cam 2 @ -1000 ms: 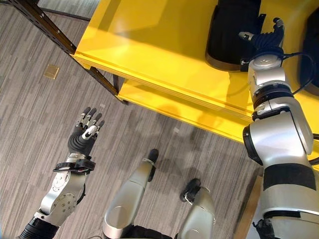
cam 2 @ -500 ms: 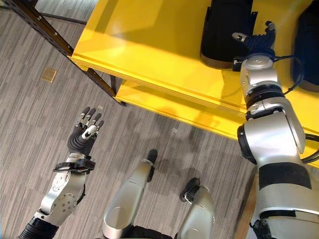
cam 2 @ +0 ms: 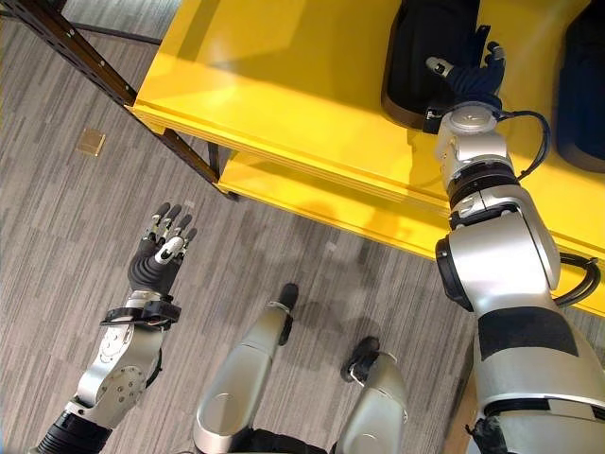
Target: Move parts from the plastic box to the shelf.
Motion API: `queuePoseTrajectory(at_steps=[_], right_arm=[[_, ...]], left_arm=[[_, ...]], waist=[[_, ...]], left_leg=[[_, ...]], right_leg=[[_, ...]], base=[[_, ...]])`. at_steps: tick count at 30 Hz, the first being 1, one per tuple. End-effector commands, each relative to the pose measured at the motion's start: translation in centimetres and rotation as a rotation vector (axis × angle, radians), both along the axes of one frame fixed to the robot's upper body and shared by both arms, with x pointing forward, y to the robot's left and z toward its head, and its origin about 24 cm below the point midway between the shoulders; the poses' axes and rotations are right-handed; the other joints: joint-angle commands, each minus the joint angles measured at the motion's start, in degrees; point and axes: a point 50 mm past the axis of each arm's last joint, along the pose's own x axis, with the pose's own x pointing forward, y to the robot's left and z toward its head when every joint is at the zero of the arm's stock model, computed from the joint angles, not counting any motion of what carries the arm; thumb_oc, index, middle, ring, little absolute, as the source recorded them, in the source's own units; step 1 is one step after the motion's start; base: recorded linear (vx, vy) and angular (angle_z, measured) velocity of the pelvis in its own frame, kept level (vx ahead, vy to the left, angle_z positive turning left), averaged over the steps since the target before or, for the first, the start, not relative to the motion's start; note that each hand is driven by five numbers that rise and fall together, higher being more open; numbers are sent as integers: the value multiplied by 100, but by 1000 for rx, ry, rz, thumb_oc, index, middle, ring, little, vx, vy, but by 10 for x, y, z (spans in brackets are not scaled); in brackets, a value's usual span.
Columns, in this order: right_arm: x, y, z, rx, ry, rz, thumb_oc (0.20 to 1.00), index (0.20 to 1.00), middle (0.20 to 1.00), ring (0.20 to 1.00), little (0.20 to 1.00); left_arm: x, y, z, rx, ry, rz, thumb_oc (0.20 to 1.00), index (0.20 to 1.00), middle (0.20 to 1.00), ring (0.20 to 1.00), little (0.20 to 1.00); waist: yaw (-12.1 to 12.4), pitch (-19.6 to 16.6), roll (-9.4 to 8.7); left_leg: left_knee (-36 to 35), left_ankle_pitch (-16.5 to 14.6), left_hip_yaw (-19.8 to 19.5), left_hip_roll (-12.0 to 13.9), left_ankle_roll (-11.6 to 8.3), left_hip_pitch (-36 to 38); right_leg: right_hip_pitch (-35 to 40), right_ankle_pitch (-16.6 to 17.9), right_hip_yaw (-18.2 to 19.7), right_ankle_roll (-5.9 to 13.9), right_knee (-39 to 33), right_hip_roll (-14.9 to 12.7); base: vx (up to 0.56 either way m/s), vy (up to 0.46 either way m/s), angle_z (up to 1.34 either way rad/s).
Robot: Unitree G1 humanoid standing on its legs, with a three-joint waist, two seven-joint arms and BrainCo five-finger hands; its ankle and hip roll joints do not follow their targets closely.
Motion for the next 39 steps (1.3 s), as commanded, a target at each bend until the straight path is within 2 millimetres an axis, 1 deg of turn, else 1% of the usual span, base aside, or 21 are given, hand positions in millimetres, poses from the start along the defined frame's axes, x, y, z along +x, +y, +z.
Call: queuePoseTrajectory(at_steps=[1, 9, 22, 34, 39], right_arm=[[1, 12, 17, 34, -88, 38, 1000, 1000, 1000, 1000, 1000], [2, 15, 15, 54, -86, 43, 1000, 1000, 1000, 1000, 1000], [8, 37, 6, 103, -80, 106, 1000, 1000, 1000, 1000, 1000], [10, 43, -3, 142, -58, 120, 1000, 1000, 1000, 1000, 1000], [9, 41, 3, 109, -63, 108, 1000, 1000, 1000, 1000, 1000]], left_arm=[[-4, -2, 23, -21, -116, -18, 1000, 1000, 1000, 1000, 1000], [-4, -3, 22, -22, -110, -21, 1000, 1000, 1000, 1000, 1000], [-3, -3, 22, -21, -113, -20, 1000, 1000, 1000, 1000, 1000], [-3, -4, 21, -19, -106, -25, 1000, 1000, 1000, 1000, 1000], [-3, -4, 22, -18, -110, -25, 1000, 1000, 1000, 1000, 1000]], waist=[[156, -60, 95], [179, -59, 96], [239, -59, 128], [301, -59, 156], [302, -59, 162]], left_leg=[[433, -993, -403, 245, -35, 26], [494, -1007, -415, 233, -15, -36], [535, -1017, -411, 189, 7, -70], [503, -987, -465, 164, 4, -81], [510, -989, -451, 165, 4, -92]], right_leg=[[311, -137, 397, 80, -202, 25], [290, -124, 407, 75, -195, 24], [284, -129, 413, 70, -188, 18], [282, -165, 376, 58, -144, 13], [269, -179, 382, 62, -125, 6]], base=[[0, 0, 0], [0, 0, 0], [0, 0, 0], [0, 0, 0], [0, 0, 0]])
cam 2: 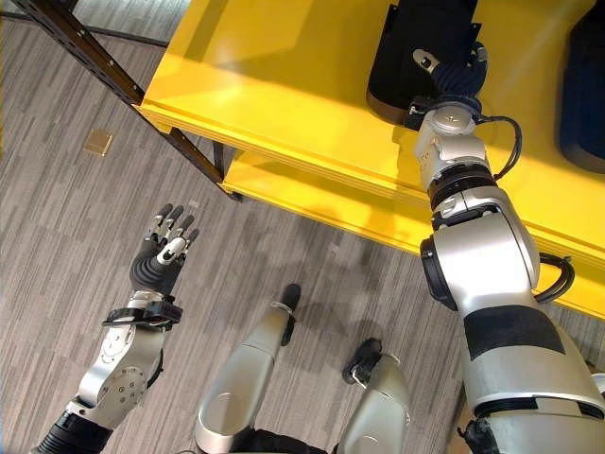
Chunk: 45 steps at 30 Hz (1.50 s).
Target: Move parts from the plastic box to the shelf.
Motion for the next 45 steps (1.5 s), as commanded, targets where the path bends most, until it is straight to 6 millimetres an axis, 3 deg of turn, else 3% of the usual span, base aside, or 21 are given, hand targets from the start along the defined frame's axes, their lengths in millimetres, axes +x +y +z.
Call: queuePoseTrajectory(at_steps=[1, 10, 18, 26, 34, 39, 40, 41, 43, 44, 45], right_arm=[[3, 17, 9, -5, -16, 63, 1000, 1000, 1000, 1000, 1000], [-5, -6, 26, -122, -26, -28, 1000, 1000, 1000, 1000, 1000], [-11, -29, 23, -141, -13, -102, 1000, 1000, 1000, 1000, 1000], [-14, -37, 22, -147, -29, -119, 1000, 1000, 1000, 1000, 1000], [-7, -15, 15, -140, -63, -46, 1000, 1000, 1000, 1000, 1000], [-5, 10, 8, -115, -142, 54, 1000, 1000, 1000, 1000, 1000], [-7, 18, -1, -99, -167, 98, 1000, 1000, 1000, 1000, 1000], [-7, 18, -2, -99, -165, 98, 1000, 1000, 1000, 1000, 1000], [-14, 32, -18, -99, -214, 179, 1000, 1000, 1000, 1000, 1000], [-14, 32, -18, -98, -213, 179, 1000, 1000, 1000, 1000, 1000], [-22, 38, -38, -100, -222, 241, 1000, 1000, 1000, 1000, 1000]], left_arm=[[-3, -2, 23, -16, -114, -18, 1000, 1000, 1000, 1000, 1000], [-4, -1, 22, -23, -111, -12, 1000, 1000, 1000, 1000, 1000], [-5, 0, 22, -25, -110, -3, 1000, 1000, 1000, 1000, 1000], [-5, 2, 23, -15, -116, 0, 1000, 1000, 1000, 1000, 1000], [-2, 4, 22, -19, -105, 7, 1000, 1000, 1000, 1000, 1000], [0, 5, 20, -17, -95, 6, 1000, 1000, 1000, 1000, 1000], [0, 7, 19, -11, -89, 9, 1000, 1000, 1000, 1000, 1000], [0, 7, 18, -11, -86, 10, 1000, 1000, 1000, 1000, 1000], [-2, 10, 15, -18, -73, 24, 1000, 1000, 1000, 1000, 1000], [-2, 10, 15, -18, -73, 24, 1000, 1000, 1000, 1000, 1000], [-5, 15, 12, -22, -60, 43, 1000, 1000, 1000, 1000, 1000]], waist=[[230, -15, 87], [129, -15, 0], [16, -15, -51], [-79, -15, -75], [-226, -19, -143], [-372, -123, -216], [-457, -203, -241], [-459, -228, -254], [-619, -397, -319], [-617, -397, -320], [-722, -533, -372]], left_leg=[[518, -1015, -409, 169, 47, -61], [485, -1013, -387, 209, 44, -16], [500, -1020, -364, 260, 17, 19], [428, -986, -344, 322, -33, 120], [161, -843, -307, 414, -121, 415], [-344, -565, -270, 503, -218, 694], [-668, -225, -266, 550, -242, 762], [-674, -352, -283, 567, -264, 834], [-1200, 35, -225, 698, -267, 1035], [-1204, 36, -224, 699, -267, 1038], [-1529, 176, -174, 788, -280, 1207]], right_leg=[[327, -147, 386, 109, -204, 7], [343, -118, 396, 114, -227, 28], [356, -145, 418, 96, -203, 51], [396, -192, 472, 77, -207, 90], [603, -121, 450, 56, -409, 135], [832, 87, 388, 66, -924, 234], [907, 358, 313, 38, -1281, 291], [970, 247, 352, 68, -1279, 317], [1058, 580, 346, 64, -1774, 428], [1060, 582, 346, 64, -1777, 429], [1164, 764, 388, 99, -2160, 523]], base=[[0, 0, 0], [0, 0, 0], [0, 0, 0], [-1, -2, 0], [-8, -10, -4], [-12, -11, -13], [17, -30, -6], [-58, 9, -9], [4, 6, -9], [67, -9, -16], [35, -14, -24]])
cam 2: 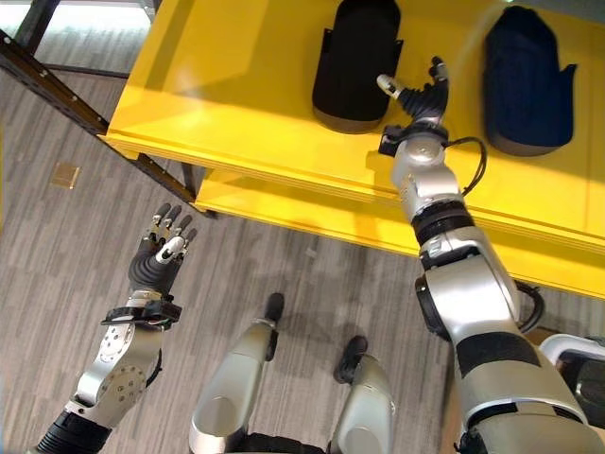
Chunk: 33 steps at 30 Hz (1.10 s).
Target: Move parts from the plastic box to the shelf.
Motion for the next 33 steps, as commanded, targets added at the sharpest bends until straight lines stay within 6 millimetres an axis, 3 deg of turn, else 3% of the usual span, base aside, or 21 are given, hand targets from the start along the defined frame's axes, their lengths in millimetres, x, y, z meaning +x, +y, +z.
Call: queuePoseTrajectory(at_steps=[1, 3, 4, 5, 6, 8, 9, 14, 15, 19, 21, 22, 24, 25, 28, 30, 31, 32, 33], right_arm=[[-12, -2, -5, -39, -97, 33, 1000, 1000, 1000, 1000, 1000], [-28, 1, -30, -26, -95, 92, 1000, 1000, 1000, 1000, 1000], [-29, 1, -32, -25, -92, 91, 1000, 1000, 1000, 1000, 1000], [-45, -2, -57, 27, -74, 137, 1000, 1000, 1000, 1000, 1000], [-46, -2, -58, 27, -72, 136, 1000, 1000, 1000, 1000, 1000], [-74, -11, -87, 85, -53, 173, 1000, 1000, 1000, 1000, 1000], [-74, -11, -87, 85, -52, 172, 1000, 1000, 1000, 1000, 1000], [-122, -21, -130, 249, -6, 232, 1000, 1000, 1000, 1000, 1000], [-122, -21, -130, 249, -5, 232, 1000, 1000, 1000, 1000, 1000], [-160, -41, -156, 271, 62, 196, 1000, 1000, 1000, 1000, 1000], [-167, -42, -162, 299, 70, 185, 1000, 1000, 1000, 1000, 1000], [-181, -39, -176, 403, 93, 186, 1000, 1000, 1000, 1000, 1000], [-190, -37, -183, 426, 116, 204, 1000, 1000, 1000, 1000, 1000], [-190, -37, -183, 427, 116, 204, 1000, 1000, 1000, 1000, 1000], [-193, -31, -188, 471, 120, 229, 1000, 1000, 1000, 1000, 1000], [-191, -26, -189, 484, 122, 240, 1000, 1000, 1000, 1000, 1000], [-188, -23, -189, 488, 122, 258, 1000, 1000, 1000, 1000, 1000], [-188, -20, -190, 478, 134, 289, 1000, 1000, 1000, 1000, 1000], [-188, -20, -190, 477, 134, 290, 1000, 1000, 1000, 1000, 1000]], left_arm=[[-8, 7, 6, -26, -43, 6, 1000, 1000, 1000, 1000, 1000], [-13, 11, 1, -35, -20, 21, 1000, 1000, 1000, 1000, 1000], [-13, 11, 0, -35, -17, 21, 1000, 1000, 1000, 1000, 1000], [-17, 13, -5, -37, 6, 29, 1000, 1000, 1000, 1000, 1000], [-17, 13, -6, -37, 7, 29, 1000, 1000, 1000, 1000, 1000], [-22, 14, -10, -40, 25, 35, 1000, 1000, 1000, 1000, 1000], [-22, 14, -10, -40, 25, 34, 1000, 1000, 1000, 1000, 1000], [-26, 14, -23, -60, 68, 52, 1000, 1000, 1000, 1000, 1000], [-26, 14, -23, -59, 70, 52, 1000, 1000, 1000, 1000, 1000], [-37, 28, -35, -48, 106, 131, 1000, 1000, 1000, 1000, 1000], [-39, 31, -37, -35, 118, 145, 1000, 1000, 1000, 1000, 1000], [-40, 35, -40, 7, 136, 166, 1000, 1000, 1000, 1000, 1000], [-40, 37, -42, 54, 154, 164, 1000, 1000, 1000, 1000, 1000], [-40, 37, -42, 54, 154, 164, 1000, 1000, 1000, 1000, 1000], [-35, 39, -41, 132, 149, 156, 1000, 1000, 1000, 1000, 1000], [-33, 43, -41, 148, 147, 180, 1000, 1000, 1000, 1000, 1000], [-32, 44, -40, 148, 140, 185, 1000, 1000, 1000, 1000, 1000], [-33, 48, -36, 143, 120, 217, 1000, 1000, 1000, 1000, 1000], [-34, 48, -36, 142, 121, 218, 1000, 1000, 1000, 1000, 1000]], waist=[[-175, -389, -27], [-292, -550, -69], [-284, -559, -71], [-389, -698, -92], [-385, -706, -94], [-552, -950, -109], [-557, -971, -112], [-829, -1520, -146], [-827, -1526, -149], [-1031, -1736, -285], [-1069, -1764, -326], [-1200, -1750, -371], [-1349, -1769, -417], [-1340, -1772, -423], [-1519, -1667, -466], [-1586, -1564, -442], [-1573, -1463, -388], [-1474, -1335, -228], [-1476, -1322, -226]], left_leg=[[-249, -393, -361, 471, -235, 352], [-590, -278, -271, 537, -256, 574], [-611, -269, -268, 540, -257, 590], [-875, -160, -204, 584, -261, 753], [-888, -154, -203, 585, -262, 762], [-1341, 67, -165, 619, -289, 945], [-1362, 96, -171, 611, -284, 928], [-2049, 305, -26, 574, -346, 1310], [-2065, 312, -22, 572, -344, 1323], [-1960, 60, 161, 405, -231, 1548], [-1887, -31, 222, 337, -182, 1562], [-1780, -206, 327, 194, -66, 1615], [-1816, -244, 437, 61, 26, 1649], [-1817, -243, 447, 56, 30, 1649], [-1796, -330, 730, -47, 130, 1647], [-1699, -442, 1108, 8, 174, 1671], [-1644, -499, 1307, 104, 194, 1733], [-1633, -580, 1711, 291, 249, 1879], [-1634, -589, 1713, 293, 244, 1900]], right_leg=[[573, 137, 253, 125, -950, 56], [731, 298, 268, 180, -1318, 113], [745, 307, 268, 180, -1336, 117], [897, 458, 263, 237, -1651, 113], [905, 464, 261, 237, -1663, 115], [1109, 711, 243, 327, -2132, 110], [1099, 737, 234, 328, -2155, 105], [1457, 1211, 83, 565, -2853, -31], [1470, 1221, 82, 568, -2871, -33], [1626, 1530, 231, 756, -3013, -245], [1629, 1620, 298, 809, -3018, -319], [1570, 1830, 463, 907, -2930, -480], [1424, 2048, 628, 980, -2862, -606], [1416, 2050, 640, 984, -2861, -613], [1078, 2564, 986, 1093, -2865, -725], [784, 2828, 885, 1115, -2890, -691], [710, 2595, 597, 1107, -2727, -587], [809, 1855, -230, 1007, -2008, -496], [809, 1816, -223, 1007, -1963, -501]], base=[[56, -17, -36], [47, -12, -29], [66, 0, -22], [43, 4, -14], [81, 12, -21], [61, 22, -14], [60, 37, -1], [80, 63, 1], [100, 125, 0], [57, 132, -7], [30, 191, -12], [-3, 168, -23], [-18, 239, -25], [-45, 238, -24], [-95, 172, -35], [-137, 188, -65], [-155, 358, -211], [-94, 287, -245], [-114, 328, -280]])
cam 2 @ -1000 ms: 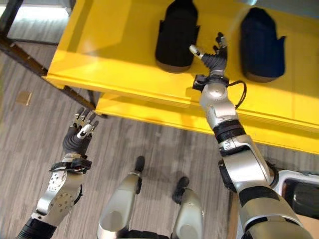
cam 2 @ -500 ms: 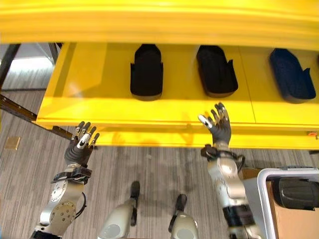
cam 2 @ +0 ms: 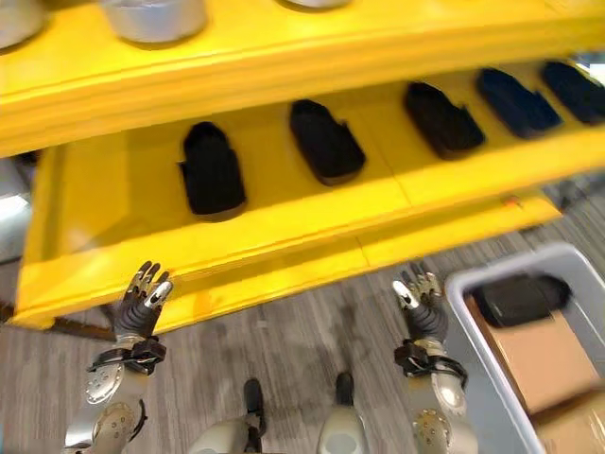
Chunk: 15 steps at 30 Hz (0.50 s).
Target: Move parts from the plastic box to the shelf.
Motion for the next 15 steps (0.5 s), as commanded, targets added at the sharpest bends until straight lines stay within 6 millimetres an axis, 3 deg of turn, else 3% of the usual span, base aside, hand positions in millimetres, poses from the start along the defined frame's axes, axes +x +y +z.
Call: queuePoseTrajectory(at_steps=[1, 4, 7, 8, 15], right_arm=[[-1, -7, 19, -17, -108, 9, 1000, 1000, 1000, 1000, 1000], [2, -4, 15, -17, -91, 25, 1000, 1000, 1000, 1000, 1000], [1, -4, 13, -23, -76, 22, 1000, 1000, 1000, 1000, 1000], [-2, -3, 12, -13, -72, 28, 1000, 1000, 1000, 1000, 1000], [-17, -17, 5, -41, -26, 20, 1000, 1000, 1000, 1000, 1000]], left_arm=[[-4, 8, 30, 41, -162, 30, 1000, 1000, 1000, 1000, 1000], [-10, 11, 26, 7, -154, 67, 1000, 1000, 1000, 1000, 1000], [-16, 11, 19, -24, -127, 75, 1000, 1000, 1000, 1000, 1000], [-21, 13, 15, -38, -111, 84, 1000, 1000, 1000, 1000, 1000], [-28, 10, 7, -18, -71, 29, 1000, 1000, 1000, 1000, 1000]], waist=[[133, 119, 124], [350, 127, 71], [339, 92, 44], [288, 34, 48], [54, -120, 143]], left_leg=[[-40, -474, -541, 390, -314, 295], [39, -571, -62, 467, -337, 406], [70, -577, 132, 516, -380, 470], [193, -547, 251, 746, -487, 496], [492, -350, 600, 1369, -895, 659]], right_leg=[[164, -1535, -747, 420, 1656, -607], [397, -1677, -1422, 306, 1529, -752], [602, -1638, -1258, 359, 1153, -701], [610, -1723, -1075, 297, 961, -481], [882, -1922, -867, 107, 450, 20]], base=[[-93, 142, -153], [-77, 15, -144], [28, -123, -88], [132, -267, -16], [139, -202, -38]])
